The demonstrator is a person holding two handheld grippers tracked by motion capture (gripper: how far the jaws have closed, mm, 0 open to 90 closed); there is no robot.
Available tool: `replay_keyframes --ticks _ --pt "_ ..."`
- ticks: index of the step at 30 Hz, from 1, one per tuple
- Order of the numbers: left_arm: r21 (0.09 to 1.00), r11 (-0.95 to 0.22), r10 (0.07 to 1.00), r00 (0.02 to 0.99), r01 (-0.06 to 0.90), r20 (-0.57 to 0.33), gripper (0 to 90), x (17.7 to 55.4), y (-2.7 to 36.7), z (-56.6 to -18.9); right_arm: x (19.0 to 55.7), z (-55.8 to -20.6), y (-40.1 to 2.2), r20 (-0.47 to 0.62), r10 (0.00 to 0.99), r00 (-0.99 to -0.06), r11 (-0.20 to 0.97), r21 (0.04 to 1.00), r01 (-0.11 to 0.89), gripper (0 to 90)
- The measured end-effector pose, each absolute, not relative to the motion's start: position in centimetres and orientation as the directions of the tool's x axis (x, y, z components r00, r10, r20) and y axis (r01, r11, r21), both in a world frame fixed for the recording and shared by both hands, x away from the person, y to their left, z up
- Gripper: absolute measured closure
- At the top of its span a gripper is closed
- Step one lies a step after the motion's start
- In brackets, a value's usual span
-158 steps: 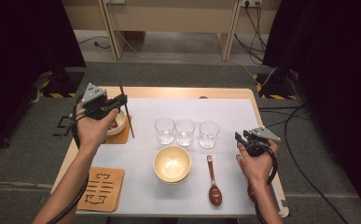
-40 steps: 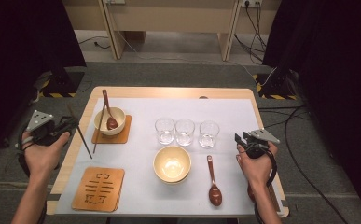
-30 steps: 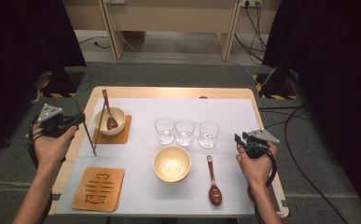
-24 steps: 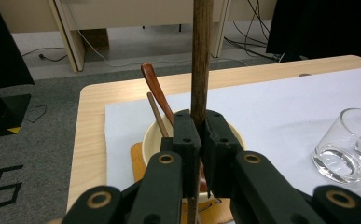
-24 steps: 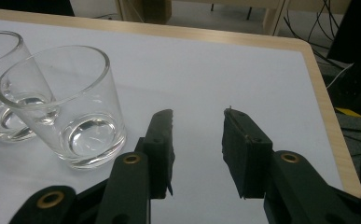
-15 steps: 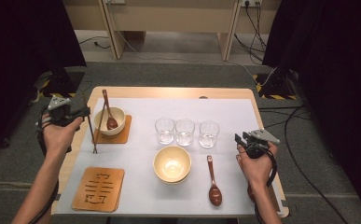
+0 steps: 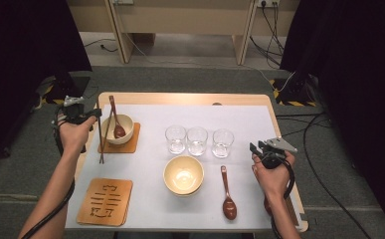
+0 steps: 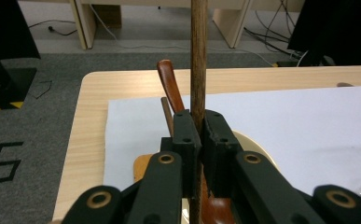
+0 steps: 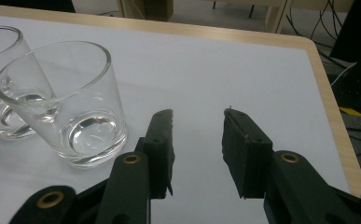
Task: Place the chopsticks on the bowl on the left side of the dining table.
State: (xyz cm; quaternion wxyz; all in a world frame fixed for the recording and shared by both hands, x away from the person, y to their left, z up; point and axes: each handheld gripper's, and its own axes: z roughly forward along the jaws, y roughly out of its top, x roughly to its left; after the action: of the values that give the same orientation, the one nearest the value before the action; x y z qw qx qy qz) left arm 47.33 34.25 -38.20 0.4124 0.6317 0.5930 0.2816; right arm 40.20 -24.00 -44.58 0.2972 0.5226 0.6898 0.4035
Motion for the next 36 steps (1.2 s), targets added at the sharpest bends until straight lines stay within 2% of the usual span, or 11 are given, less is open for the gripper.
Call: replay_keyframes --ticks 15,36 --pt "0.807 0.108 0.987 0.036 0.581 -0.158 83.4 50.6 34.1 -40.2 40.3 -44.8 -23.9 0.013 0.959 -0.282 0.131 0.864 0.486 63.7" --pt "0.745 0.156 0.985 -0.048 0.648 -0.165 82.4 51.9 33.5 -42.5 40.3 -44.8 -23.9 0.009 0.957 -0.29 0.139 0.864 0.484 63.6"
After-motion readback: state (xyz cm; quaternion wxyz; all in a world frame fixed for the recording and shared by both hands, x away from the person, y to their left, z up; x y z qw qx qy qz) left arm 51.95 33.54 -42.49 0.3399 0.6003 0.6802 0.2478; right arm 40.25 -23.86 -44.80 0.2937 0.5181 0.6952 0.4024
